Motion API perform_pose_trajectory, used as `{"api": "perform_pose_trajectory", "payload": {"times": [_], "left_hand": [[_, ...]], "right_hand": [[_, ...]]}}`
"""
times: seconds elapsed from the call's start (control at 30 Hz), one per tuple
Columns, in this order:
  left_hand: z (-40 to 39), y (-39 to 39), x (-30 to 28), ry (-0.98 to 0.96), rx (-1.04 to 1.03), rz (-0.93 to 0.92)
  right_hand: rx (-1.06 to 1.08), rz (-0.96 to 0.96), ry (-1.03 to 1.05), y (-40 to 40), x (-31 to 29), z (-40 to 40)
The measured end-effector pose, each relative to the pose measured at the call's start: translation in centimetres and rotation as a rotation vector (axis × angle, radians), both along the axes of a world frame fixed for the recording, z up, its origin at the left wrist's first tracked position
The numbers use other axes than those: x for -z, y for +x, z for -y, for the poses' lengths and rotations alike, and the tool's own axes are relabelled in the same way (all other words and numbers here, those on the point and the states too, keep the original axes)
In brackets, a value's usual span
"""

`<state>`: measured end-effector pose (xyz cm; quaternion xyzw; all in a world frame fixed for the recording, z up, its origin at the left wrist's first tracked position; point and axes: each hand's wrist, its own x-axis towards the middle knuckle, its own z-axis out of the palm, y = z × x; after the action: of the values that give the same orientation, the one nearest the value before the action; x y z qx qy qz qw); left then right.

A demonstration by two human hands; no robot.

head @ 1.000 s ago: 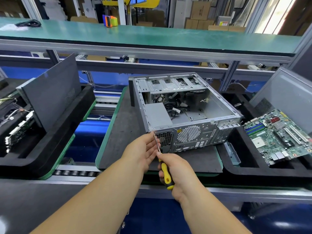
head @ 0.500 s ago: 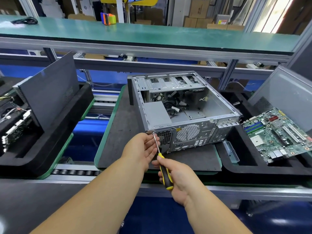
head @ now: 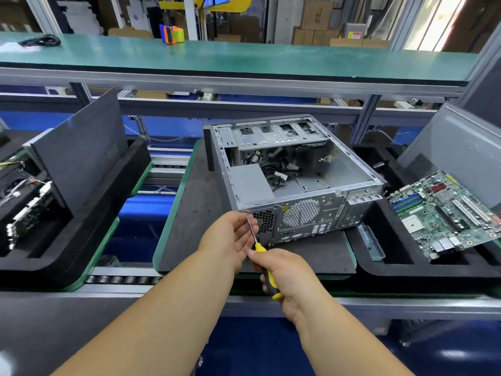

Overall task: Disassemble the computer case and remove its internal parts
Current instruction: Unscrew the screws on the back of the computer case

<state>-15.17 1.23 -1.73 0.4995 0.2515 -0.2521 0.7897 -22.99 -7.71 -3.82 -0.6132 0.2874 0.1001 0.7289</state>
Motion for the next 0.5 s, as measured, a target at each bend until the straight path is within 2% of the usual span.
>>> {"api": "perform_pose_trajectory", "payload": {"times": [0.5], "left_hand": [[0.34,0.41,0.48,-0.021,0.006,-0.002]], "right_hand": [[-0.021,-0.041,-0.044,0.49,-0.22,0.25]]}}
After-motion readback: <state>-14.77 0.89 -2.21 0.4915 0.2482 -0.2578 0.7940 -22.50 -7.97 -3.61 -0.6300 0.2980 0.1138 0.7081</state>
